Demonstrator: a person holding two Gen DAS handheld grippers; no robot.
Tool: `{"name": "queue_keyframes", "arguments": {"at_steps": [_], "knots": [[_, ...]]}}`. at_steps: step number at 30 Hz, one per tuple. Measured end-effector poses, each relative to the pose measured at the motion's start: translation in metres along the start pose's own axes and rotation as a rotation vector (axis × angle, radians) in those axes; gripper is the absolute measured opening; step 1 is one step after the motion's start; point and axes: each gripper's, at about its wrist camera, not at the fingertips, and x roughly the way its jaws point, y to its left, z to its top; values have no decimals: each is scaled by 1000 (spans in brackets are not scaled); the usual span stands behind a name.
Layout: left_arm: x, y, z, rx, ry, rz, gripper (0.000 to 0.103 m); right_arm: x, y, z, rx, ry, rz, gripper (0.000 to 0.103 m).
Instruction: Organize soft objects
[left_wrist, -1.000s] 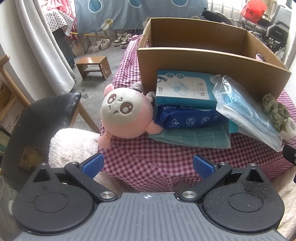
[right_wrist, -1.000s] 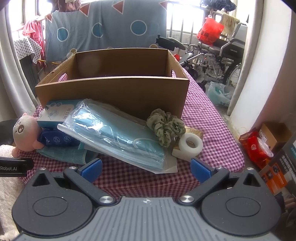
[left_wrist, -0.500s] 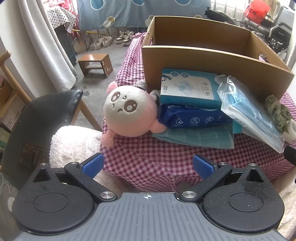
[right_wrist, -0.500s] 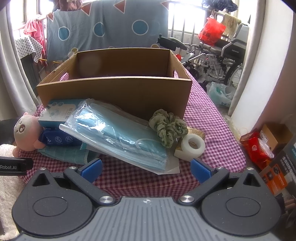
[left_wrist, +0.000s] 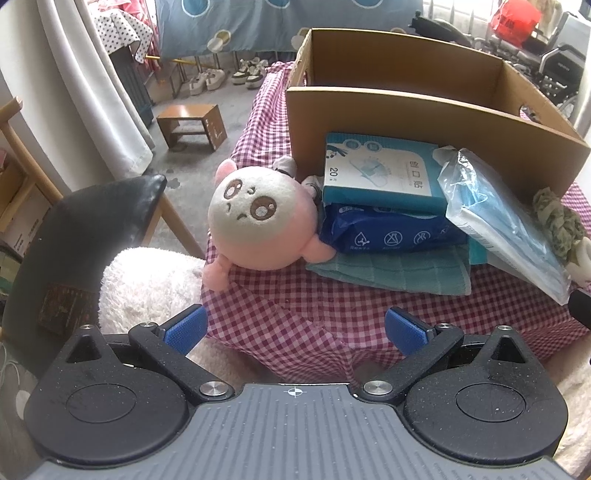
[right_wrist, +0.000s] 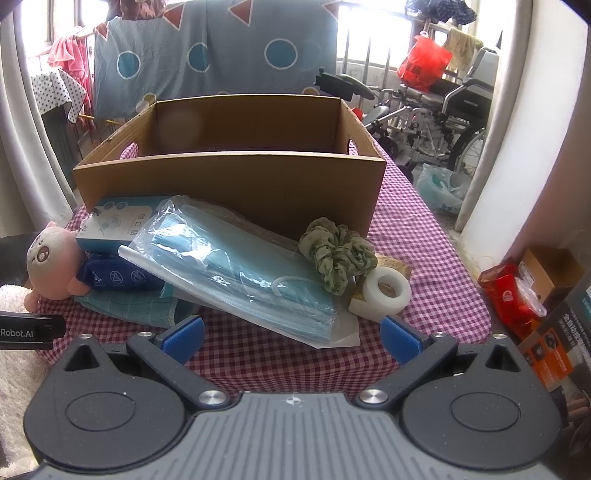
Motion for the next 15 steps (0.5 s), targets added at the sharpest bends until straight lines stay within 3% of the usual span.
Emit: {"name": "queue_keyframes", "arguments": {"at_steps": [15], "knots": [[2,-1,-1,0,11,6,103,2,0,-1,1,7,-1,103]]}}
